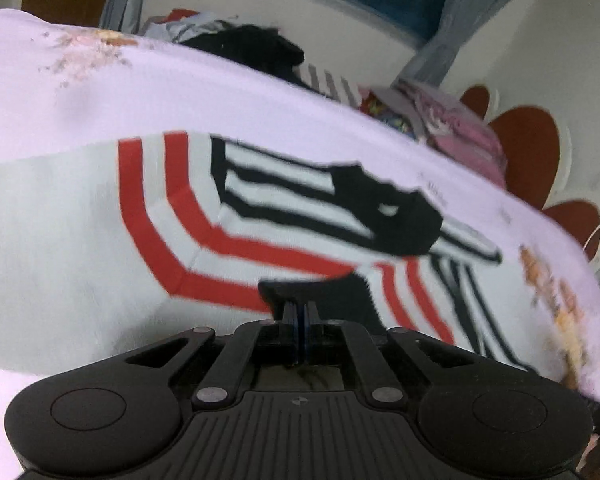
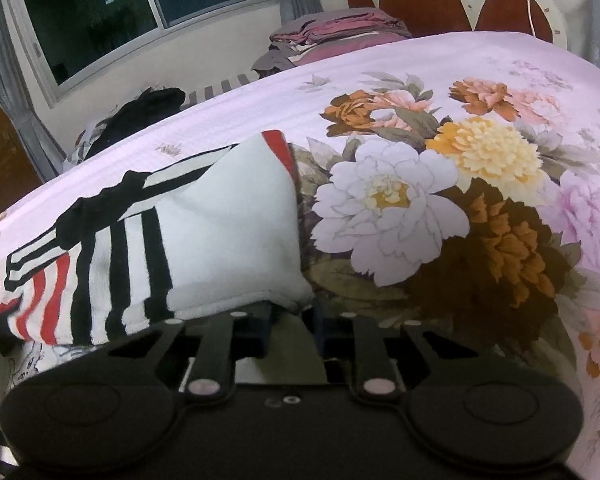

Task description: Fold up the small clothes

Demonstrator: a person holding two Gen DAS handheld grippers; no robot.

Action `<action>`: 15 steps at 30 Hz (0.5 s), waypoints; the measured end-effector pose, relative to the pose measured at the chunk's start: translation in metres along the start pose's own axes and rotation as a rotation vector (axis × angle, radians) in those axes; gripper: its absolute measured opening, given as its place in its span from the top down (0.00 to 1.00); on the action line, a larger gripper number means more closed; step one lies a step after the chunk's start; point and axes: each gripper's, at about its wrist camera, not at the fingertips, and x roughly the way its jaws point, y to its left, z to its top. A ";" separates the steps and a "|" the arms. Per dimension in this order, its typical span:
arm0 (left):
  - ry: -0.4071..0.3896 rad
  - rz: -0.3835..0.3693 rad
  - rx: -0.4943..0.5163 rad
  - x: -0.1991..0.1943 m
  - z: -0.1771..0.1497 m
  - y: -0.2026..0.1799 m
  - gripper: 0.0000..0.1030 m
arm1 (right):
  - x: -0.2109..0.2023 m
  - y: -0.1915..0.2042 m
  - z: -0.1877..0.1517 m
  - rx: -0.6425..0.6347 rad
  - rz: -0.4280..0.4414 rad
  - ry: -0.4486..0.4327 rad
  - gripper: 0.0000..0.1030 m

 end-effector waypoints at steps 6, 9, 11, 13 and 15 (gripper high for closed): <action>0.028 0.039 0.007 0.006 -0.002 0.000 0.98 | -0.003 -0.012 0.001 0.036 -0.001 0.011 0.73; -0.009 0.056 0.015 -0.012 -0.001 -0.001 0.98 | -0.016 -0.016 0.004 0.055 0.012 -0.011 0.71; -0.038 0.043 0.015 -0.025 0.004 -0.003 0.98 | -0.026 -0.020 0.006 0.064 0.015 -0.033 0.65; -0.055 0.024 0.028 -0.032 0.008 -0.008 0.97 | -0.033 -0.023 0.009 0.077 0.011 -0.064 0.57; -0.049 -0.004 0.052 -0.030 0.011 -0.019 0.97 | -0.036 -0.024 0.015 0.090 0.021 -0.083 0.57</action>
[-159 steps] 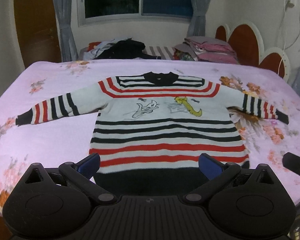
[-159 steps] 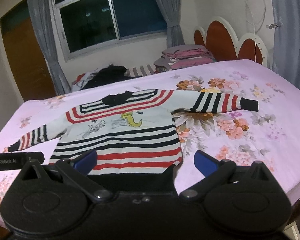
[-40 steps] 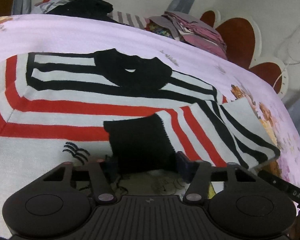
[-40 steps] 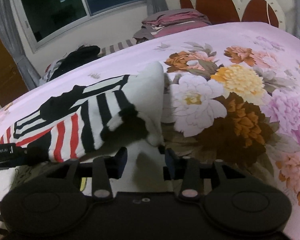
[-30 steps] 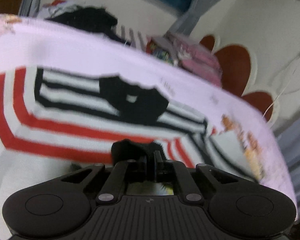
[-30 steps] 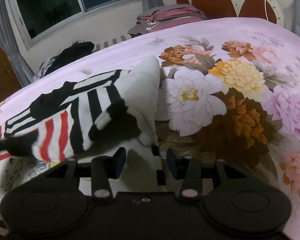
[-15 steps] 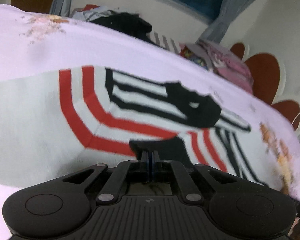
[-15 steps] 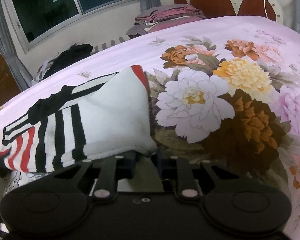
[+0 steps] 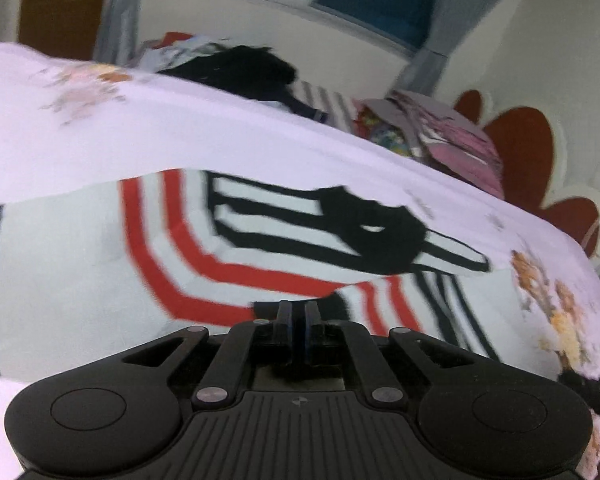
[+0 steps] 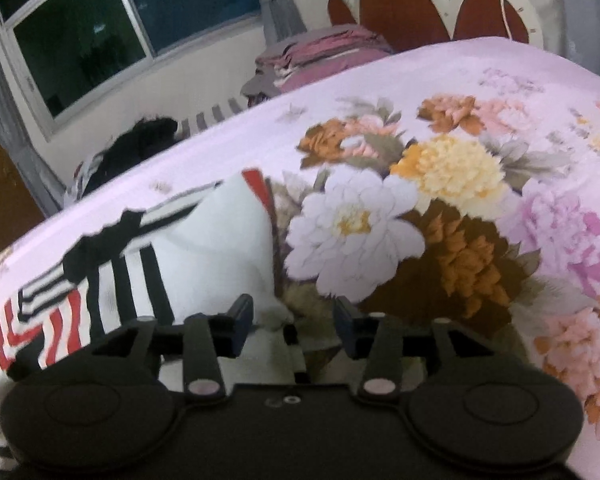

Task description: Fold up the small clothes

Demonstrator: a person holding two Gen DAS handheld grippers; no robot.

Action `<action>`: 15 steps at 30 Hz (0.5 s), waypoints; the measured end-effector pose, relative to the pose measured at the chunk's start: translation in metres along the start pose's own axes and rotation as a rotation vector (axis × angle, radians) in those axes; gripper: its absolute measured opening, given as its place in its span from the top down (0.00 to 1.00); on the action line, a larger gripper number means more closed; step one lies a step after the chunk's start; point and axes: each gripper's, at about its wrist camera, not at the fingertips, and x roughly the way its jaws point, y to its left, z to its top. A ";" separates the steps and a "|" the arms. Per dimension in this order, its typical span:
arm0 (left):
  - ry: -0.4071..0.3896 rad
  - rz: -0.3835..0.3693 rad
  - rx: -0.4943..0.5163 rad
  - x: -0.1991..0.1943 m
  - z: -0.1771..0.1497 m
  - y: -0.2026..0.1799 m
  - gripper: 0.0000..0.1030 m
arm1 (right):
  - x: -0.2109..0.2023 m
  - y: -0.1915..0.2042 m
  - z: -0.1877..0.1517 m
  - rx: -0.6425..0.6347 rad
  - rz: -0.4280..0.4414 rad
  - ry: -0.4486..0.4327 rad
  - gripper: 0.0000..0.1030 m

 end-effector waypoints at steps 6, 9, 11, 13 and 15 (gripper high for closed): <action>0.053 -0.050 0.028 0.034 -0.008 -0.029 0.96 | 0.030 0.011 0.011 -0.034 0.016 0.061 0.53; 0.093 -0.022 0.060 0.051 -0.017 -0.031 0.96 | 0.045 0.014 0.012 -0.046 0.029 0.103 0.61; 0.104 -0.013 0.066 0.057 -0.023 -0.026 0.96 | 0.055 0.013 0.008 -0.059 0.032 0.159 0.79; 0.108 -0.032 0.031 0.057 -0.021 -0.020 0.96 | 0.056 0.010 0.005 -0.069 0.031 0.165 0.79; 0.122 -0.032 0.010 0.055 -0.018 -0.019 0.96 | 0.054 0.011 0.010 -0.064 0.044 0.160 0.75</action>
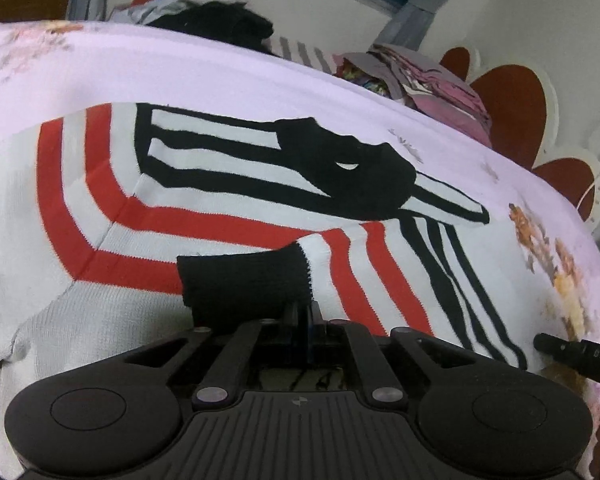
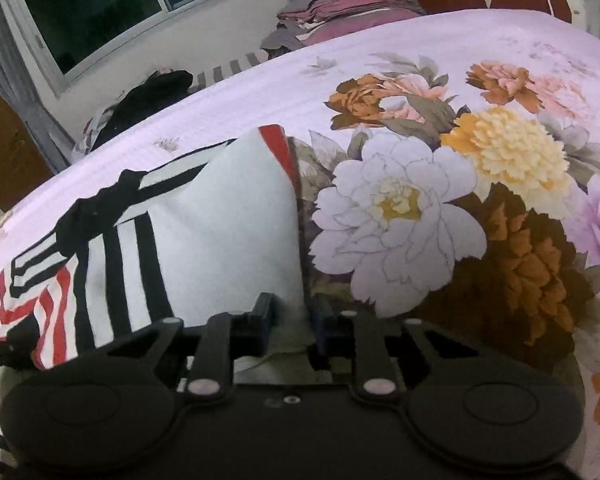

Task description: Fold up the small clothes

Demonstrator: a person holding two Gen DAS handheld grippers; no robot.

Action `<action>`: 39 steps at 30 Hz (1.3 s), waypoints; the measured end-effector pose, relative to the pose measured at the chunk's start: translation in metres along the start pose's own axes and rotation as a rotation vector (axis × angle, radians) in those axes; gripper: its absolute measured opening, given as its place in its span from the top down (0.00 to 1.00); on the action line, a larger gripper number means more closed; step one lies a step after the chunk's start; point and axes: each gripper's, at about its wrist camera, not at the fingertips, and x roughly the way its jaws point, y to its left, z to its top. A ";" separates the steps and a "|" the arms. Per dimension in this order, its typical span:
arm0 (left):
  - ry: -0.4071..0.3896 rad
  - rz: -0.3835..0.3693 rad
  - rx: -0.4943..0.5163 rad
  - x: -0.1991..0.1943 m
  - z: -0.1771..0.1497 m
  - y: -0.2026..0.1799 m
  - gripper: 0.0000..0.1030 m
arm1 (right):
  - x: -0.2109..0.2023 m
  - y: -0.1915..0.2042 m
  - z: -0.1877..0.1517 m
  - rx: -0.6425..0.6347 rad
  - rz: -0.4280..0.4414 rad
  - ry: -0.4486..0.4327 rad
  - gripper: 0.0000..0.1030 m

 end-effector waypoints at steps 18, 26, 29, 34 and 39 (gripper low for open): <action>-0.034 0.059 0.051 0.007 0.005 -0.005 0.95 | 0.082 0.005 0.079 0.033 0.019 -0.041 0.71; -0.038 0.070 0.048 0.002 0.004 -0.003 0.95 | 0.082 0.010 0.080 -0.052 -0.064 -0.074 0.82; -0.044 0.091 0.058 -0.002 0.006 -0.007 0.95 | 0.071 0.013 0.079 -0.035 -0.022 -0.089 0.73; -0.036 0.089 0.038 0.005 0.007 -0.001 0.95 | 0.079 0.013 0.073 -0.031 -0.055 -0.049 0.72; -0.031 0.107 0.028 -0.006 0.010 -0.006 0.95 | 0.059 0.018 0.071 -0.049 -0.009 -0.053 0.61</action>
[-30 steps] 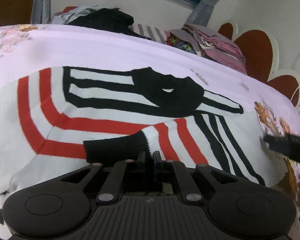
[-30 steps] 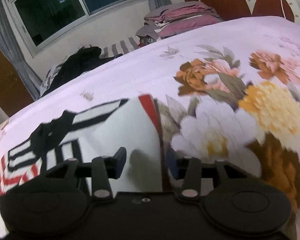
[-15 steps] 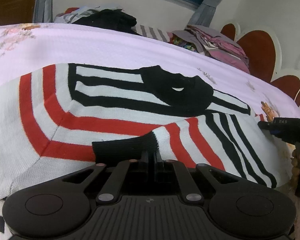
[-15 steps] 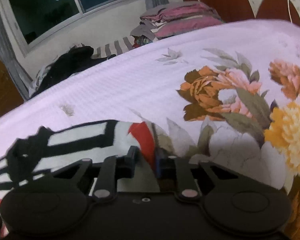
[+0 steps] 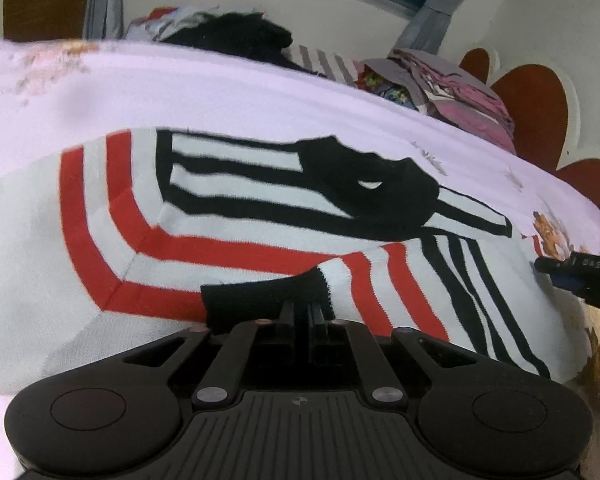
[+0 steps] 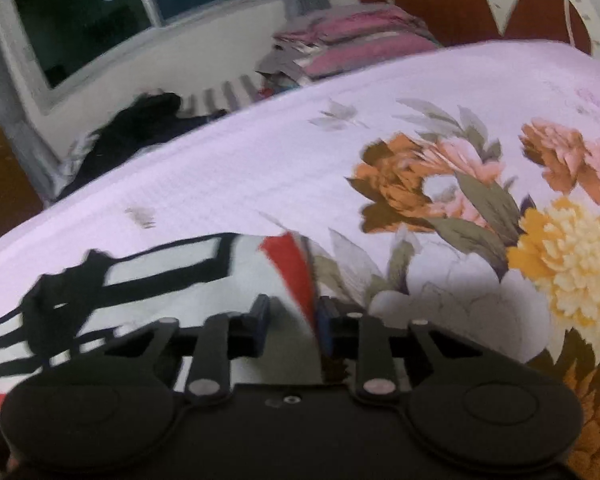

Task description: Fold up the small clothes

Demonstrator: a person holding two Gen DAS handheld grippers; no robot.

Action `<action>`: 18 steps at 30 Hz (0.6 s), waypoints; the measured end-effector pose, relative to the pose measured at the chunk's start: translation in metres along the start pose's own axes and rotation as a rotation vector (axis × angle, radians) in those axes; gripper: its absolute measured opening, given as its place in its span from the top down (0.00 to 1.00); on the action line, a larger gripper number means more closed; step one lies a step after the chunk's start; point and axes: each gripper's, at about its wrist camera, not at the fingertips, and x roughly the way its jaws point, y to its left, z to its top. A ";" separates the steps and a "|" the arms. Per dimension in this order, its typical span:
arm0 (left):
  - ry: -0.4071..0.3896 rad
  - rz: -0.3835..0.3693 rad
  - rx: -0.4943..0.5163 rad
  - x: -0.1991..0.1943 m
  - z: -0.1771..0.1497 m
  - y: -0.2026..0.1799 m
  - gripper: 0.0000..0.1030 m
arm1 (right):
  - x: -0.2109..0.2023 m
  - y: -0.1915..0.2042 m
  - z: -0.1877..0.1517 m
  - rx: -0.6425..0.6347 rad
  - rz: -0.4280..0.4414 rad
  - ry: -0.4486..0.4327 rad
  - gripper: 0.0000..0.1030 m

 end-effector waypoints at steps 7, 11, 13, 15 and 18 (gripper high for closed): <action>0.017 0.029 0.013 -0.008 -0.010 0.005 0.94 | -0.035 0.036 -0.033 -0.105 0.112 0.016 0.63; 0.027 0.034 -0.037 -0.015 -0.011 0.013 0.94 | -0.032 0.050 -0.053 -0.176 0.086 0.069 0.63; 0.013 0.039 -0.034 -0.026 -0.010 0.015 0.94 | -0.036 0.052 -0.057 -0.183 0.080 0.066 0.61; 0.008 0.045 -0.032 -0.034 -0.009 0.018 0.94 | -0.043 0.059 -0.058 -0.179 0.109 0.058 0.61; 0.006 0.050 -0.043 -0.042 -0.008 0.024 0.92 | -0.051 0.074 -0.061 -0.178 0.144 0.039 0.57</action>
